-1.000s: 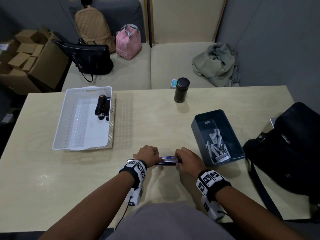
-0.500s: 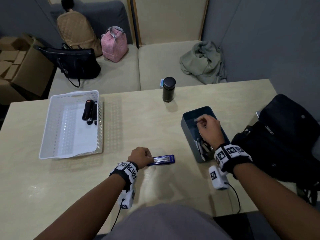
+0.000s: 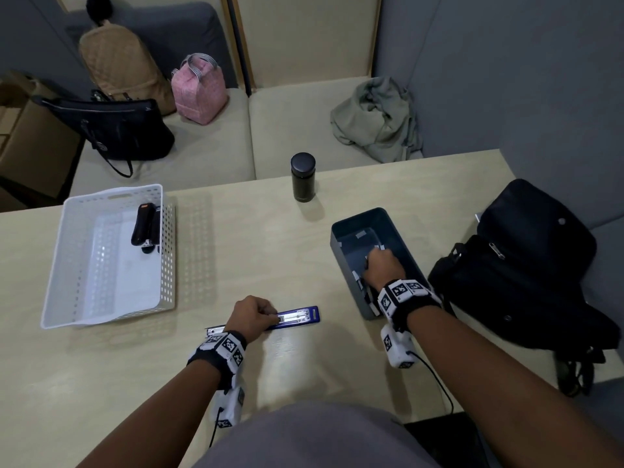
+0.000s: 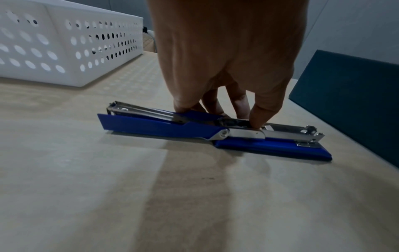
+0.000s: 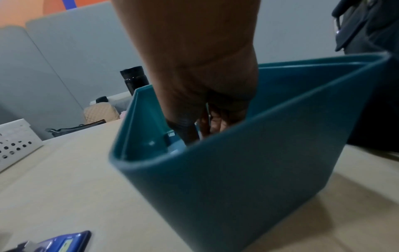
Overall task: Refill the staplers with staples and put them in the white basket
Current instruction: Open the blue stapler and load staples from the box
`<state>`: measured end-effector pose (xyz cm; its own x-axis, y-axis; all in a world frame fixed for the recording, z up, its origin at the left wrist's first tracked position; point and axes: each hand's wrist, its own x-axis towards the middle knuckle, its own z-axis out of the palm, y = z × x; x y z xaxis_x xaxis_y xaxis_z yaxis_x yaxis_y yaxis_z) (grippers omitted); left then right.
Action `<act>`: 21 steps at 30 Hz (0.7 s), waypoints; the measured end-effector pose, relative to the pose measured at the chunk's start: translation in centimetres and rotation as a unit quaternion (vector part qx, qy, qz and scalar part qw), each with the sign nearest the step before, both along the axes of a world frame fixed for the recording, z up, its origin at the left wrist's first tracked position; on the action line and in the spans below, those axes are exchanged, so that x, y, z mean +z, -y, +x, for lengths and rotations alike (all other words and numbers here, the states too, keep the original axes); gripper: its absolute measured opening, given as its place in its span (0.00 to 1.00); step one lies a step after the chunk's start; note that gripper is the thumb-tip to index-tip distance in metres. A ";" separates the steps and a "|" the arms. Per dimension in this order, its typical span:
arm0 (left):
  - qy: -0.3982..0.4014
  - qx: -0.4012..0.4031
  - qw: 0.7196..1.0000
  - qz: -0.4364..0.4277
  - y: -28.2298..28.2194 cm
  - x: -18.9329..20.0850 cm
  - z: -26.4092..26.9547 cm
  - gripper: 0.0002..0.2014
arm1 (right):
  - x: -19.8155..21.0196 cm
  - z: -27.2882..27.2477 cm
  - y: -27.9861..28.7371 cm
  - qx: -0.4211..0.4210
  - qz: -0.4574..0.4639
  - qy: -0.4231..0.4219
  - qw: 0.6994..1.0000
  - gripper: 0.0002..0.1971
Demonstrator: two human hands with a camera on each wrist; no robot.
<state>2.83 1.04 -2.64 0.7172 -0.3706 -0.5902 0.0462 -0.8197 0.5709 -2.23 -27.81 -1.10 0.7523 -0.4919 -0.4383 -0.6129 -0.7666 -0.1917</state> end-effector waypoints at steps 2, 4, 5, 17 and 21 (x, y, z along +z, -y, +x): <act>-0.003 0.009 1.000 0.001 0.0 0.0 -0.1 0.07 | -0.2 0.0 -0.3 -0.003 -0.008 0.003 1.000 0.04; -0.007 0.011 1.000 0.006 0.1 0.1 0.0 0.08 | -0.3 0.0 -0.5 0.007 -0.021 0.001 1.000 0.05; -0.009 0.011 1.000 0.008 0.1 0.1 0.0 0.08 | -0.3 0.1 -0.6 0.018 -0.029 -0.003 0.999 0.05; -0.015 0.004 1.000 0.014 0.1 0.4 0.1 0.07 | -0.3 0.6 1.4 -0.067 0.112 0.056 0.990 0.06; -0.021 0.000 1.000 0.016 0.1 0.5 0.2 0.07 | 0.6 0.8 2.3 -0.185 0.244 0.152 0.940 0.04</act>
